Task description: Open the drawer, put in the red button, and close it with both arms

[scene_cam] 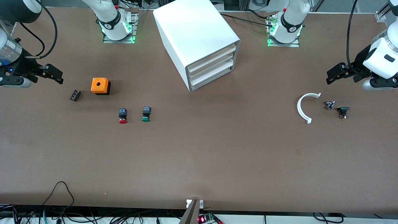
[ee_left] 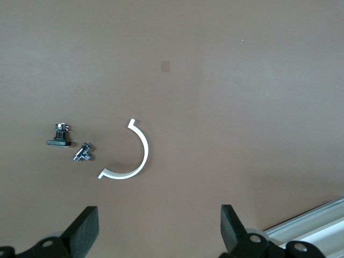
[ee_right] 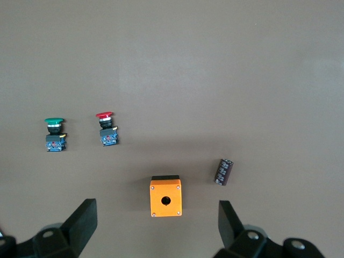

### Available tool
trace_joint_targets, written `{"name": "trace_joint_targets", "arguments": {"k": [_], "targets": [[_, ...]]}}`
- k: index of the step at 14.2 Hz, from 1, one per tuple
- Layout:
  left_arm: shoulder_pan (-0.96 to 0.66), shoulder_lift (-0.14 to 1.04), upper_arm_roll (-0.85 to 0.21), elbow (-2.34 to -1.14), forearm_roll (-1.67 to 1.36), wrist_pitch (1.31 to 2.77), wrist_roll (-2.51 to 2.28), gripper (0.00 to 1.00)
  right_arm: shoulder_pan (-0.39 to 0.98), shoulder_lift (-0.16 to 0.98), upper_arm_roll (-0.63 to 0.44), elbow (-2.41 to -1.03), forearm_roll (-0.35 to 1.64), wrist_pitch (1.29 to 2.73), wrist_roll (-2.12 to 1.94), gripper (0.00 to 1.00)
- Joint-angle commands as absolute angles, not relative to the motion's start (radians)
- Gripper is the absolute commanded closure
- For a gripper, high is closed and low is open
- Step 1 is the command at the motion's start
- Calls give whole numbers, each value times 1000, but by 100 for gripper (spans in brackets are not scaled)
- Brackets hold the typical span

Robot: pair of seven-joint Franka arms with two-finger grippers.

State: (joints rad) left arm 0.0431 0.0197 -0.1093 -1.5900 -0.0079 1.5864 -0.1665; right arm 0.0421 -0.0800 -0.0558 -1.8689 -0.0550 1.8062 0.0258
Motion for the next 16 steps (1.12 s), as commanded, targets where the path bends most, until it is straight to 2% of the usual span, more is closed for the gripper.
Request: {"name": "trace_joint_targets", "arguments": {"k": [1,11,14,16], "targets": [[44,22,-115,-1577,2,1572,-146,0,38,-80,-77,-1858,-38,1789,11,0],[35,44,-114,-1554,15,1571,-149,0,43,-72,-80,-1855,-34,1799,9,0],[37,44,-114,-1552,3,1572,-147,0,51,-39,-75,-1852,-25,1830,11,0],[31,87,-115,-1548,2,1578,-147,0,70,23,-75,-1821,-6,1838,18,0]]}}
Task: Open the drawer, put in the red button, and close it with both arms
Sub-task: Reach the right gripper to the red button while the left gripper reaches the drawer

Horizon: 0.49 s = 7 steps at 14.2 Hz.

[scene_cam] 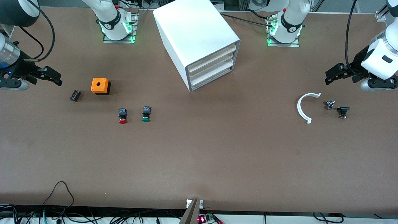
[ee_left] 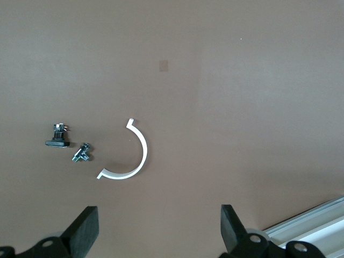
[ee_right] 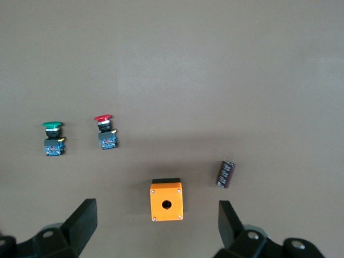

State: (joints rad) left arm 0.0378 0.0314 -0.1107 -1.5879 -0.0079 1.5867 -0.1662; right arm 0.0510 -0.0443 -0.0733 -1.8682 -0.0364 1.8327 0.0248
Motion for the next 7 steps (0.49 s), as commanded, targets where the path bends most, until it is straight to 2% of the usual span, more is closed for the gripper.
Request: {"name": "trace_joint_targets", "arguments": {"k": [1,4,7], "targets": [[28,101,-117,-1527,5,1578,-149,0,86,58,-75,-1807,24,1838,24,0],[32,109,-159,-1531,2,1583,-160,0,133,159,-75,-1767,51,1865,15,0],[31,121,-176,-1565,0,1612,-146,0,149,262,-71,-1776,58,1969,25,0]]}}
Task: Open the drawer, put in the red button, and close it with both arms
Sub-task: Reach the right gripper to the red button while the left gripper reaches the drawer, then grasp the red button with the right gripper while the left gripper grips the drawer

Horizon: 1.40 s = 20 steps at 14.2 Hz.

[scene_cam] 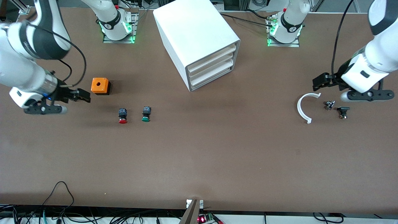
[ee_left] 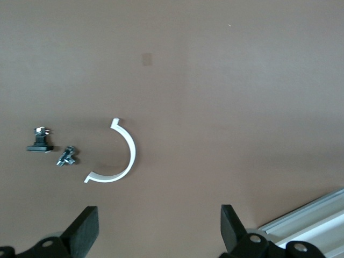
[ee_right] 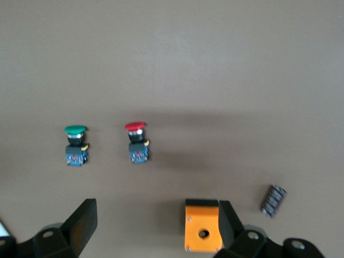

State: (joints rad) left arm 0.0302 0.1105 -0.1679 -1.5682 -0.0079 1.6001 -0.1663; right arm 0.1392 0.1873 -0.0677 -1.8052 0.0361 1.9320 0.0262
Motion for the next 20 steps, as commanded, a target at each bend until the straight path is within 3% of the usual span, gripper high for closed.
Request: {"name": "trace_joint_targets", "arguments": {"k": [1,7,11,16,20], "targets": [[25,142,-184,-1568,2,1612,-147,0,152,288,-69,-1782,63,1997,34,0],[17,310,-190,-1646,-259,1612,-94,0,161,425,-5,-1784,60,2117,44,0],[12,368,-196,-1834,-605,1705,-74,0,163,489,3,-1787,58,2155,44,0],[-28,413,-296,-2084,-950,1871,230,0,163,494,28,-1893,41,2270,34,0],[-32,414,-370,-2157,-1078,1881,296,0,163,494,31,-1969,35,2359,23,0]]}}
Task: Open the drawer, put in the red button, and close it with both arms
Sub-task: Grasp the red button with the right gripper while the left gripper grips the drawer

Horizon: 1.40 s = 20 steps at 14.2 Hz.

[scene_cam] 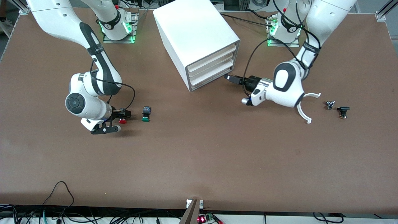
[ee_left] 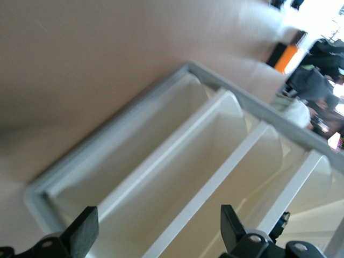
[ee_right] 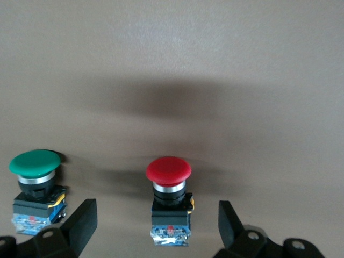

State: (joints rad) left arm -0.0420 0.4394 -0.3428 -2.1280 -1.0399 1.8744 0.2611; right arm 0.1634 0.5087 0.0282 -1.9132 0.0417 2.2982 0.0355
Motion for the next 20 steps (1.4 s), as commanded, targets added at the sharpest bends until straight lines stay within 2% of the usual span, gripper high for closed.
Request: {"name": "trace_joint_targets", "arguments": {"k": [1,11,13,14,15,16,18,20], "targets": [[-32,414,-383,-2164,-1080,1881,296,0,163,492,31,-1988,28,2382,21,0],[-32,411,-440,-2249,-1081,1875,298,4,163,469,31,-2088,17,2448,20,0],[-31,410,-446,-2249,-1081,1864,308,4,161,466,31,-2097,17,2444,20,7],[-31,410,-446,-2249,-1081,1862,328,4,163,468,31,-2097,17,2442,20,16],[-31,410,-446,-2256,-1081,1864,345,11,163,466,31,-2097,17,2436,18,29],[-31,410,-446,-2263,-1083,1864,363,29,163,466,31,-2095,17,2425,15,41],[-31,410,-445,-2263,-1083,1864,367,100,161,466,32,-2092,17,2418,12,51],[-18,407,-439,-2257,-1068,1870,365,100,161,468,32,-2088,17,2416,12,58]]}}
